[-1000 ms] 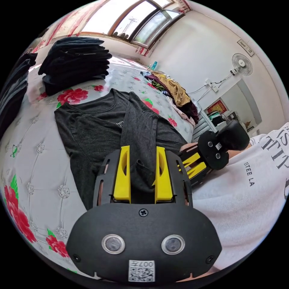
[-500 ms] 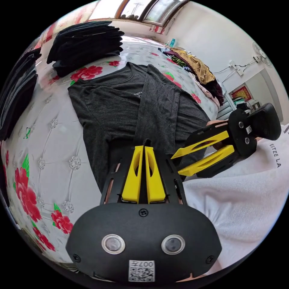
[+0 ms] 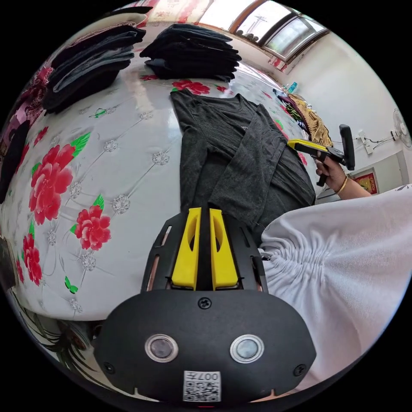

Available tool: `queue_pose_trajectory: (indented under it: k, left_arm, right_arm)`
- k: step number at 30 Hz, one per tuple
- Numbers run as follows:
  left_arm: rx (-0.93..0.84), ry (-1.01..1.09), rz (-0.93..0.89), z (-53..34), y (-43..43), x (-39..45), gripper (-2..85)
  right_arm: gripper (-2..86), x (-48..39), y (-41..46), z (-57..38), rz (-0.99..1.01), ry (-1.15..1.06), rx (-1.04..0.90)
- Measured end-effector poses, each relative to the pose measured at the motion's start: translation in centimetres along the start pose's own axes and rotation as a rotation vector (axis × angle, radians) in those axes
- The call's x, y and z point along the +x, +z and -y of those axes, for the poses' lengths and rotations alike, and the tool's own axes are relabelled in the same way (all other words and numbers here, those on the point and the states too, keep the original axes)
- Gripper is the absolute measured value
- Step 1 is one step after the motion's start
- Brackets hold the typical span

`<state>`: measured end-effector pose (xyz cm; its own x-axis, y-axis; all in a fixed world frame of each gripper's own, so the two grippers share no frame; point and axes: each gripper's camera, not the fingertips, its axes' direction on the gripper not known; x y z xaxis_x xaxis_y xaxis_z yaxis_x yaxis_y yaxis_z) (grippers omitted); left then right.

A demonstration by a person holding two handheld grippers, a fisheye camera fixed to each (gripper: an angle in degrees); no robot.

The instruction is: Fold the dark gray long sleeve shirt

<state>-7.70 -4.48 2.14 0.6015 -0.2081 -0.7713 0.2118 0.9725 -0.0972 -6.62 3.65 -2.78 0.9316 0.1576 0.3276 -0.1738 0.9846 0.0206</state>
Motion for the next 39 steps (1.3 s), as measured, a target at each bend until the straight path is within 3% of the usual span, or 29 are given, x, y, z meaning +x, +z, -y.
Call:
queue_pose_trajectory:
  k: [6,12,18,24,30,33,39]
  left_arm:
    - [0.008,-0.048,-0.001,-1.1,-0.7,0.4,5.6]
    - [-0.059,-0.124,0.006,-6.5,-2.2,-0.9,6.6]
    - [-0.176,-0.195,-0.081,-9.8,-0.6,-2.3,9.0]
    - [-0.291,-0.11,-0.06,-6.6,4.0,0.5,9.6]
    - [-0.476,0.067,0.07,-3.8,7.2,4.2,2.7]
    - [-0.414,0.076,-0.052,-3.1,5.0,3.5,1.5]
    - [-0.144,0.008,-0.461,0.9,-2.7,-1.5,0.8]
  right_arm:
    - [8.4,5.6,-2.3,-2.1,0.15,0.21,0.02]
    - [8.3,7.7,-7.5,-13.1,0.092,0.365,0.048]
    - [8.4,9.5,-7.4,-23.7,0.078,0.561,-0.098]
    - [7.6,10.8,-2.9,-23.8,0.088,0.489,-0.228]
    - [2.9,12.1,0.2,-21.1,0.229,0.33,-0.367]
    - [0.9,12.9,-1.2,-20.6,0.268,0.246,-0.366]
    - [0.0,18.3,-8.1,-18.0,0.665,0.263,-0.098]
